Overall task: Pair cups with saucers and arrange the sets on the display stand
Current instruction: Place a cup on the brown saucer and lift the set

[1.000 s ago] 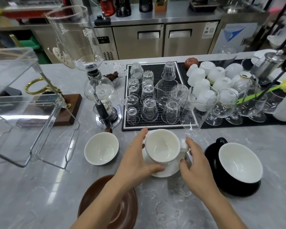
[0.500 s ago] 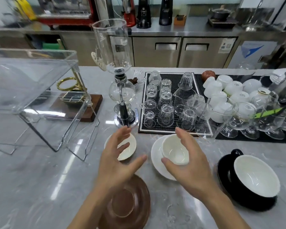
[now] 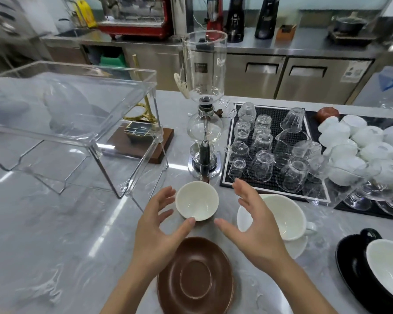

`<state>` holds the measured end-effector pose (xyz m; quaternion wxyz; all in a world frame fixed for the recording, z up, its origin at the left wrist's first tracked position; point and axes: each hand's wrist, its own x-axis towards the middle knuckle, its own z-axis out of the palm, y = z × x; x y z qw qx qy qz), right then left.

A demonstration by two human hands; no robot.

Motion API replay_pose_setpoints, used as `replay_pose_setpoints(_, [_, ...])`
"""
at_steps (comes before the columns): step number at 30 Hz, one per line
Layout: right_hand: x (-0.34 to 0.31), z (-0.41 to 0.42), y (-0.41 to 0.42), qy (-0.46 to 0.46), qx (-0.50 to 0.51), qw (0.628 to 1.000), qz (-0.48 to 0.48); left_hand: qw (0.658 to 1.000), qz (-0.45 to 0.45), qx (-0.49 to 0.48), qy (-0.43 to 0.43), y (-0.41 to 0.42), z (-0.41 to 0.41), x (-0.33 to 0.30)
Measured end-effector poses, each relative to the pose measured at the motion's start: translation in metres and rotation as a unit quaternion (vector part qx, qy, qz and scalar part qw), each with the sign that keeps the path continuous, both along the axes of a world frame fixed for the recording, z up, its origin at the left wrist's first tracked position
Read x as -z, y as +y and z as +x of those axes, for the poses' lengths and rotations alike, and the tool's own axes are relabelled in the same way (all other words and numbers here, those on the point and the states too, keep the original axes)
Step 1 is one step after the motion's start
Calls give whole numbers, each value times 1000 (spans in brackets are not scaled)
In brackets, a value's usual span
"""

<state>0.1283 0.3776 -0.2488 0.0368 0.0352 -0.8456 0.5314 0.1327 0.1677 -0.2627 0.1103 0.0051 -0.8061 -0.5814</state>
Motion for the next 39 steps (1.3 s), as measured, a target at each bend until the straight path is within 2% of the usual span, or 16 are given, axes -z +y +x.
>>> replay_pose_setpoints(11, [22,-19,-17,-92,-35,995,34,998,-27,17,-61,-9,-17,21])
replay_pose_setpoints(16, [28,-27,-23,-79,-54,993,64,994,-26,39,-98,-11,-26,29])
replay_pose_setpoints(23, [24,-36,-26,-75,-76,994,33,985,44,55,-157,-5,-35,31])
replay_pose_setpoints(32, [28,-34,-28,-79,-65,994,25,985,78,34,-147,-1,-34,23])
replay_pose_setpoints(39, [9,-18,-26,-41,-68,997,24,991,61,13,-117,-2,-17,6])
